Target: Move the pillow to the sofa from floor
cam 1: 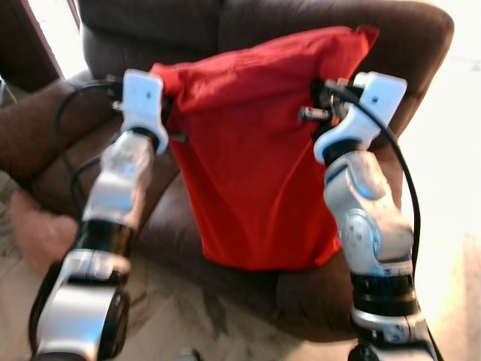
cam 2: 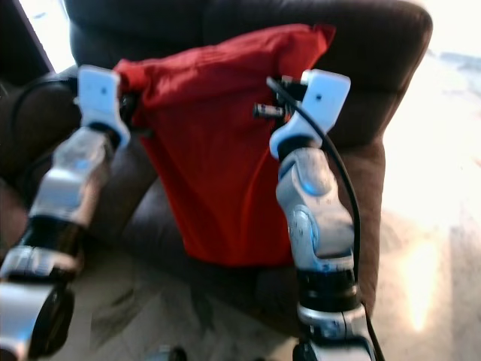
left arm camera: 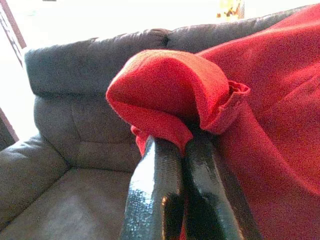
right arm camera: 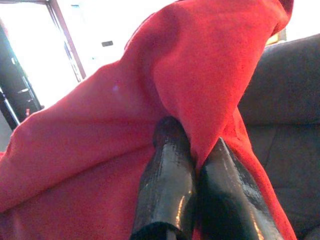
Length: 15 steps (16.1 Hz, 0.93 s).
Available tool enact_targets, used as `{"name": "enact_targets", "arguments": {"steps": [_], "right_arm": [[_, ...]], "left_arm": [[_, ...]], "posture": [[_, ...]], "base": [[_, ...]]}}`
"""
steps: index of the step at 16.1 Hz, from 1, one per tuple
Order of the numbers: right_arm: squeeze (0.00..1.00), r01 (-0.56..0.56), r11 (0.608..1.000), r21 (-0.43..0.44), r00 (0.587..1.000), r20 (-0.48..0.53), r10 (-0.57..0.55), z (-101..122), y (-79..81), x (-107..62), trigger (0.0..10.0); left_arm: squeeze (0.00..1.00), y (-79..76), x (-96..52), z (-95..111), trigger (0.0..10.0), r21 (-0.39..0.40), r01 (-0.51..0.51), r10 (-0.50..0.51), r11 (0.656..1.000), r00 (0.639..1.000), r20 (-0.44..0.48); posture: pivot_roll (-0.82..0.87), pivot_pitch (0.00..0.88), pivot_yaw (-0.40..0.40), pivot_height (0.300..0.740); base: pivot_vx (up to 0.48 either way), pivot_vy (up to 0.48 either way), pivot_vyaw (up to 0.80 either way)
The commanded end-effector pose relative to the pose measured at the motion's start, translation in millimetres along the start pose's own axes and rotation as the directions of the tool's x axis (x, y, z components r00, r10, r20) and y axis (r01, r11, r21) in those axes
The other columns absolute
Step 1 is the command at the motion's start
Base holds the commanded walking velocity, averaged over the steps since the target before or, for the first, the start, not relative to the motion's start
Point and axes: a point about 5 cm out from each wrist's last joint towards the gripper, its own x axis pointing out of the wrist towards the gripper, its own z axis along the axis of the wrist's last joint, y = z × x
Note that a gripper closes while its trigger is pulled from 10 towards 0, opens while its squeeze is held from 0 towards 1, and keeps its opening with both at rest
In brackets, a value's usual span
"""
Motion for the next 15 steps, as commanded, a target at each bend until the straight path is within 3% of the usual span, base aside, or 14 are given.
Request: {"name": "enact_targets", "arguments": {"steps": [1, 4, 9, 15], "right_arm": [[0.0, 0.021, 1.0, -0.004, 0.998, 0.058, -0.02, 9.1, -3.3, -0.3, 10.0], [0.0, 0.041, 0.999, -0.013, 0.997, 0.065, -0.04, 10.0, -7.9, -0.7, 10.0], [0.0, 0.06, 0.998, -0.017, 0.995, 0.078, -0.058, 12.0, -11.9, -1.7, 10.0], [0.0, 0.067, 0.998, -0.012, 0.993, 0.096, -0.066, 16.1, -12.1, -2.1, 10.0]], "left_arm": [[0.0, 2.4, 7.5, 7.1, 10.0, -0.002, -0.031, 0.031, 1.0, 0.999, 0.04], [0.0, 4.0, 21.7, 15.9, 10.0, 0.0, -0.054, 0.054, 0.999, 0.997, 0.06], [0.0, 4.0, 30.4, 19.5, 10.0, -0.009, -0.061, 0.062, 0.998, 0.994, 0.092], [0.0, 8.3, 41.5, 49.4, 10.0, 0.007, -0.073, 0.07, 0.997, 0.982, 0.173]], "posture": [[0.12, 0.125, -0.006, 0.74], [0.12, 0.127, -0.001, 0.74], [0.11, 0.128, 0.006, 0.74], [0.1, 0.124, 0.019, 0.74]], "base": [[0.0, 0.0, 0.0], [0.0, 0.0, 0.0], [0.0, 0.0, 0.0], [0.0, 0.0, 0.0]]}}
